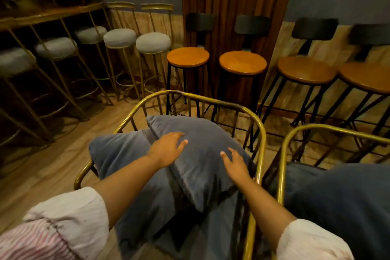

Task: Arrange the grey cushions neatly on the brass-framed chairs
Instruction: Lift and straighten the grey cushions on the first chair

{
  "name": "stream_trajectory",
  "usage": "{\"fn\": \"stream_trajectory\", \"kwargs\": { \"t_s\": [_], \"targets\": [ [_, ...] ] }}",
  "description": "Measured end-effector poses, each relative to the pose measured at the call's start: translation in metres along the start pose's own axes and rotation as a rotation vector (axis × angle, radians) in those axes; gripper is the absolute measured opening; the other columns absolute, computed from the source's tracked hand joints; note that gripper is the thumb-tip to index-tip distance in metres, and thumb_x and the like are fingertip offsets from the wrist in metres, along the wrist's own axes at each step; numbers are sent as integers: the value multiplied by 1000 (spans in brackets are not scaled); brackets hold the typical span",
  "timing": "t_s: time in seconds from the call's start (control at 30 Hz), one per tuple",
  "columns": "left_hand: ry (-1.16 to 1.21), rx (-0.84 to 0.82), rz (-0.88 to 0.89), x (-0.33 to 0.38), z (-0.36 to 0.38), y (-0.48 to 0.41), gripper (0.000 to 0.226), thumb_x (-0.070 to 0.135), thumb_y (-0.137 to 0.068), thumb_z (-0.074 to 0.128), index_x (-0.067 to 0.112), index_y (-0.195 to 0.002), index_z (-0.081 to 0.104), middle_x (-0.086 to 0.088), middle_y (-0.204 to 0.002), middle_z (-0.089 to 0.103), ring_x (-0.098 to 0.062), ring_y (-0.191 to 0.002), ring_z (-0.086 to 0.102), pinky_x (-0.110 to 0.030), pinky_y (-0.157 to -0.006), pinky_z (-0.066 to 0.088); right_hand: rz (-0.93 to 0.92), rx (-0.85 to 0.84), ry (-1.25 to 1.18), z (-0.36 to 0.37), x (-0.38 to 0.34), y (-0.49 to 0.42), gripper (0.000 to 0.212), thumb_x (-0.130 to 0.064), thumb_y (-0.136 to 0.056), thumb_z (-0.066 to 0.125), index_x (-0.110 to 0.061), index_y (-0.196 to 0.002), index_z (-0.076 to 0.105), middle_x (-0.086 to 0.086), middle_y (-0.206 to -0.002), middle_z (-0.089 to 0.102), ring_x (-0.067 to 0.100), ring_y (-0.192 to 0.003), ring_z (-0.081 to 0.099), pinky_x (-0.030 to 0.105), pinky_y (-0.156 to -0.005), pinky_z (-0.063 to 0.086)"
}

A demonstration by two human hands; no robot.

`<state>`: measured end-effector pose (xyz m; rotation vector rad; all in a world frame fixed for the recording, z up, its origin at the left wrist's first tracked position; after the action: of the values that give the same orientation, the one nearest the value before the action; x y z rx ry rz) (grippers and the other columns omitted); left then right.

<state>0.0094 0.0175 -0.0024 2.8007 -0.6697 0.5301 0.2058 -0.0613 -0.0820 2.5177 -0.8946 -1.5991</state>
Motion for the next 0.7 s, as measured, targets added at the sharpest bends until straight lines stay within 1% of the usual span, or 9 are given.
{"fn": "stream_trajectory", "kwargs": {
  "t_s": [0.1,0.2,0.33,0.43,0.5,0.57,0.6,0.63,0.7],
  "targets": [
    [-33,-60,-23,-6,7,-52,56,44,-98,36,14,-146,35,-8,-152,39,-25,-139,38,-38,-112,32,132,-7,-53,8,10,-44,60,-40,-96,46,-8,-146,33,16,-152,35,35,-138,35,42,-112,29],
    [-43,-122,-37,-14,14,-105,57,43,-97,39,13,-146,34,-11,-152,39,-28,-138,39,-40,-111,33,277,-3,-163,20,26,-91,62,-42,-94,47,-7,-144,36,16,-149,40,37,-134,41,44,-112,33],
    [-45,-215,-63,-37,35,-173,60,42,-97,42,13,-148,29,-12,-154,35,-31,-138,38,-44,-111,34,541,94,-277,31,49,-133,68,-44,-94,48,-8,-148,30,18,-153,34,40,-134,39,43,-109,36],
    [-13,-265,-91,-52,49,-218,64,41,-96,44,15,-151,22,-14,-153,36,-34,-134,43,-46,-108,38,680,179,-349,44,61,-153,80,-55,-89,49,-7,-148,27,19,-153,32,42,-136,35,50,-111,32],
    [-1,-310,-104,-66,62,-249,68,42,-96,43,17,-153,15,-16,-155,33,-37,-136,40,-47,-109,36,719,253,-355,55,72,-165,94,-67,-80,51,-8,-148,26,20,-152,33,42,-135,34,53,-110,30],
    [-12,-316,-127,-83,74,-274,69,47,-96,41,16,-152,15,-15,-157,27,-37,-140,33,-49,-113,31,732,321,-348,68,87,-174,114,-84,-62,49,-17,-150,20,17,-154,28,42,-137,32,57,-110,31],
    [-17,-324,-142,-91,79,-287,70,48,-95,41,16,-152,18,-16,-157,28,-37,-141,33,-49,-114,30,750,351,-349,73,96,-177,123,-90,-52,48,-24,-151,17,14,-156,25,42,-138,29,60,-109,31],
    [-22,-339,-153,-98,85,-299,69,49,-94,41,16,-151,20,-16,-157,29,-37,-140,33,-49,-114,29,770,362,-347,78,106,-180,127,-92,-48,48,-28,-151,12,13,-158,21,41,-140,26,61,-110,29],
    [-6,-394,-224,-113,93,-320,76,58,-90,43,17,-151,23,-14,-157,30,-37,-140,33,-48,-115,28,772,371,-359,81,121,-181,124,-88,-52,55,-31,-151,8,11,-160,16,40,-143,21,61,-112,25]
  ]
}}
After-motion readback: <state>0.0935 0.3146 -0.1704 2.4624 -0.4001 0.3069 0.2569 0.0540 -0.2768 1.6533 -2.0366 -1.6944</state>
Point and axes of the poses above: each hand's wrist, its own y-axis away from the middle knuckle, its own z-axis out of the palm, x = y × z, the point moved 2 cm from there along -y, towards the middle knuckle
